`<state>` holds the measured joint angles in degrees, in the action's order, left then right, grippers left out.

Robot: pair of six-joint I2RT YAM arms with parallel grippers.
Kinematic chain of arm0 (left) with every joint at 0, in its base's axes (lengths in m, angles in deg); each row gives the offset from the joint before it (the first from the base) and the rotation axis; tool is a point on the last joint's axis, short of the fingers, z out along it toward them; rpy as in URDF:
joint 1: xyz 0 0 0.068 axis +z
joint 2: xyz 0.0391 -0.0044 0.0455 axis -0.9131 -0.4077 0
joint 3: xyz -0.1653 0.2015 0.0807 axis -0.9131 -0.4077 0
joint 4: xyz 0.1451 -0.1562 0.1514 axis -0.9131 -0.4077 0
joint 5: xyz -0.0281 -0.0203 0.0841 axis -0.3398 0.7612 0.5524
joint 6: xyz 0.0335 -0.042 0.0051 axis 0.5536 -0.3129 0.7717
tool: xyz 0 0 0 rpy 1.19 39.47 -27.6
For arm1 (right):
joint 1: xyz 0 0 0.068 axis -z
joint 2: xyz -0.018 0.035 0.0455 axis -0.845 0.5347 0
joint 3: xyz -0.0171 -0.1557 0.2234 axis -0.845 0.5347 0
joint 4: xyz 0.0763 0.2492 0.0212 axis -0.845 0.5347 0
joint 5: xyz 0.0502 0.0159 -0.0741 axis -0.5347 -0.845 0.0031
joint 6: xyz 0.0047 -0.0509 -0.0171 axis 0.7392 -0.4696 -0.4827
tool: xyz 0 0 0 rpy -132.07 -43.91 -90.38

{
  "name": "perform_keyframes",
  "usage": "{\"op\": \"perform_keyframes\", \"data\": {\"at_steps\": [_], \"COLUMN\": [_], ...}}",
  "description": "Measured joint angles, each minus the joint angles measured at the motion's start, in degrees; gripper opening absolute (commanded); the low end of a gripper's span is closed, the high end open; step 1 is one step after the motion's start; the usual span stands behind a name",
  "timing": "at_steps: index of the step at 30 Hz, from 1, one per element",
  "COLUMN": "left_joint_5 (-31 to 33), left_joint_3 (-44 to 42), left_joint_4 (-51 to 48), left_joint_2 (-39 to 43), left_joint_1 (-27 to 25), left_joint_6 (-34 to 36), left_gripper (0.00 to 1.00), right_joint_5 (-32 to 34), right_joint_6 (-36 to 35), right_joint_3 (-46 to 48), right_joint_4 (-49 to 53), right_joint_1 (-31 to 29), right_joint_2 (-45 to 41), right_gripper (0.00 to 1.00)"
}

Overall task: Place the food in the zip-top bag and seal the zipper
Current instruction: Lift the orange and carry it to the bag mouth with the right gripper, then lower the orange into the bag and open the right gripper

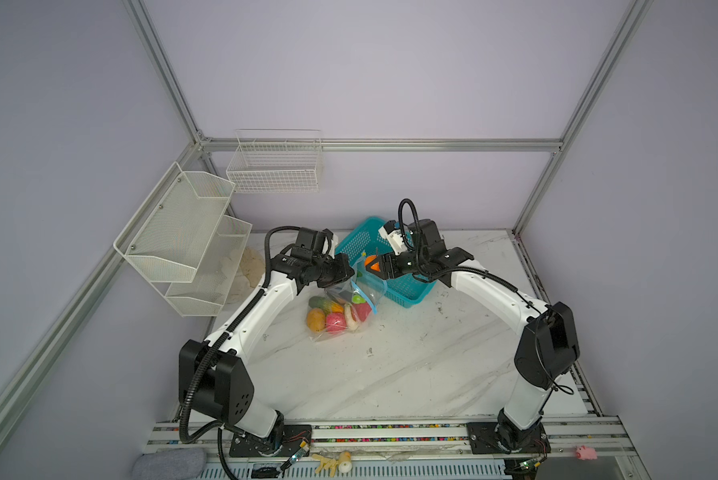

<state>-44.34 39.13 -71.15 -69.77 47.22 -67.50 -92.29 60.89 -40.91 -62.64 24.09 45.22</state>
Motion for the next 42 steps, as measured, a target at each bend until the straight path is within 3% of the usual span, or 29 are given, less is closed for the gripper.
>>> {"op": "perform_keyframes", "data": {"at_steps": [24, 42], "left_joint_5": [0.0, 0.0], "left_joint_3": [0.0, 0.0], "left_joint_4": [0.0, 0.0], "left_joint_2": [0.1, 1.7], "left_joint_1": [0.0, 0.0], "left_joint_6": [0.0, 0.0], "left_gripper": [0.00, 0.00], "right_joint_5": [1.5, 1.8], "right_joint_6": [-0.7, -2.0], "right_joint_3": [-2.8, -5.5], "right_joint_4": [4.4, 6.6], "right_joint_1": [-3.8, -5.7], "right_joint_2": [4.6, 7.8], "right_gripper": [0.63, 0.72]}}
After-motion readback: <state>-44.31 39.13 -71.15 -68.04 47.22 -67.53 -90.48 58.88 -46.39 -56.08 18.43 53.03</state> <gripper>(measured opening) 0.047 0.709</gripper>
